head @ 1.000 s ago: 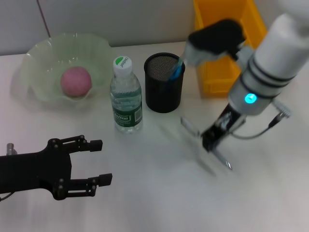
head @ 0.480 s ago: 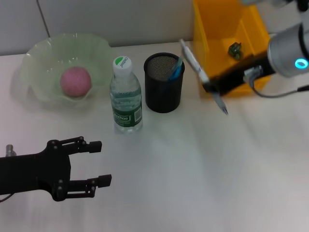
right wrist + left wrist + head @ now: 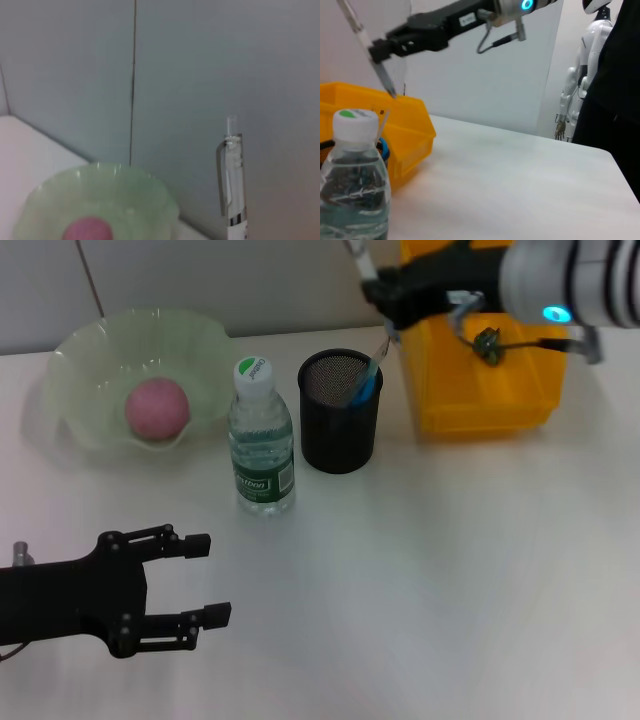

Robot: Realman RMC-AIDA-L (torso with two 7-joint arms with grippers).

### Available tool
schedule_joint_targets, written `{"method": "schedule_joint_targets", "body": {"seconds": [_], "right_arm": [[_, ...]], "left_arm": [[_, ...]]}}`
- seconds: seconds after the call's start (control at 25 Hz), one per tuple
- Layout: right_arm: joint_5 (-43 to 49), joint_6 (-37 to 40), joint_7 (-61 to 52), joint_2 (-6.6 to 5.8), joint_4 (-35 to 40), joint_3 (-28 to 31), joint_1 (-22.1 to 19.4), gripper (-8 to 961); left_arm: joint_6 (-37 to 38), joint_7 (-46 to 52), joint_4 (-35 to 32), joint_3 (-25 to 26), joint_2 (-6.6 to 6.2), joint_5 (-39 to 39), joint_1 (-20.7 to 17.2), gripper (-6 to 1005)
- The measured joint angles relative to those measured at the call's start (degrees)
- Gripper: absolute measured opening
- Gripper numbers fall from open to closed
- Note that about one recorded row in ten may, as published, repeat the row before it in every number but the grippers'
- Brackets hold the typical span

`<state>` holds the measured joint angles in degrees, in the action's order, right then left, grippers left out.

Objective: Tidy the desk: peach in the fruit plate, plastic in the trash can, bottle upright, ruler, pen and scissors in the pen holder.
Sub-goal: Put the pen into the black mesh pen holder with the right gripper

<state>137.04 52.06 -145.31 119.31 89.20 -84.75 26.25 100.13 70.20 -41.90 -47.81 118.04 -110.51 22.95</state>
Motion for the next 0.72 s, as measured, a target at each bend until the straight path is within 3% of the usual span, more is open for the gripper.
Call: {"method": "schedule_joint_targets", "body": {"seconds": [0.12, 0.28, 0.4, 0.72], "right_arm": [[-3.6, -9.9, 4.1, -0.02, -7.8, -3.1, 2.1, 151], [-4.6, -15.8, 4.5, -0.03, -14.3, -4.9, 4.5, 156], [-7.7, -23.2, 5.1, -0.04, -23.2, -8.6, 7.7, 160], [-10.2, -31.4, 4.7, 0.19, -29.8, -15.3, 10.1, 171]], "left_arm": [[-0.3, -0.1, 0.2, 0.0, 0.08, -0.6, 0.0, 808], [-0.5, -0.2, 0.3, 0.0, 0.16, -1.1, 0.1, 808], [-0.5, -0.3, 0.7, 0.0, 0.19, -1.1, 0.2, 808], [-0.6, -0.5, 0.9, 0.0, 0.28, -1.1, 0.4, 808]]}}
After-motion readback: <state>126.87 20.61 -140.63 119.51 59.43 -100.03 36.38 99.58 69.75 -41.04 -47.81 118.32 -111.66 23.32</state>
